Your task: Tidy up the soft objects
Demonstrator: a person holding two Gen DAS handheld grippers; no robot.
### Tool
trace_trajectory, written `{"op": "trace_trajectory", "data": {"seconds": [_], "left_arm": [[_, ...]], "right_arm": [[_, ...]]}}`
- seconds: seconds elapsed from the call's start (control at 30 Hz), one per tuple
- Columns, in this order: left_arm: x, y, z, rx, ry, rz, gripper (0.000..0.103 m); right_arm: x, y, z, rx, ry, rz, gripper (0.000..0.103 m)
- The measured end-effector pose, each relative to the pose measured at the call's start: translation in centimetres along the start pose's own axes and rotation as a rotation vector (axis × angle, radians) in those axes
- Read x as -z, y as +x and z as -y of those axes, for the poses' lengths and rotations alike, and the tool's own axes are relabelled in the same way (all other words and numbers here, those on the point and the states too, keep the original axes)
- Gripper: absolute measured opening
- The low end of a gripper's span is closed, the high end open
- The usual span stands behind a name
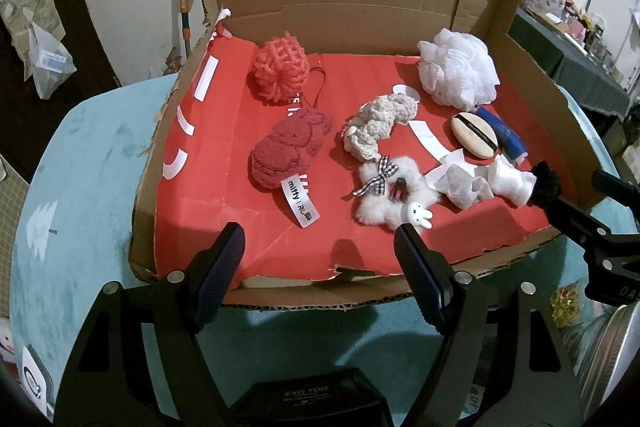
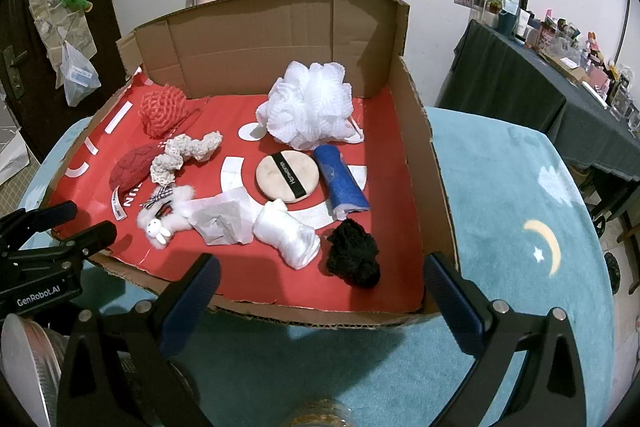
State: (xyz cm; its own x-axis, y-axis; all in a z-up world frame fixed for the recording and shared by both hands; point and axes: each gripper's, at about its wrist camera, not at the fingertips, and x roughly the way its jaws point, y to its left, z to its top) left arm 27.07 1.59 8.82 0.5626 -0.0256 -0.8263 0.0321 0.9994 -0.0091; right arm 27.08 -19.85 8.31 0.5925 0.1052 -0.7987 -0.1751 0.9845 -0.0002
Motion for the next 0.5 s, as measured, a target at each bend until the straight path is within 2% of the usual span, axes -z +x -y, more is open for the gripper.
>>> {"op": "trace_trajectory", "data": {"seconds": [0.5], "left_arm": [[-0.04, 0.03, -0.09, 0.009, -0.003, -0.002, 0.076]], "right_arm": [[0.03, 0.0, 0.01, 0.001, -0.002, 0.0, 0.103]]}}
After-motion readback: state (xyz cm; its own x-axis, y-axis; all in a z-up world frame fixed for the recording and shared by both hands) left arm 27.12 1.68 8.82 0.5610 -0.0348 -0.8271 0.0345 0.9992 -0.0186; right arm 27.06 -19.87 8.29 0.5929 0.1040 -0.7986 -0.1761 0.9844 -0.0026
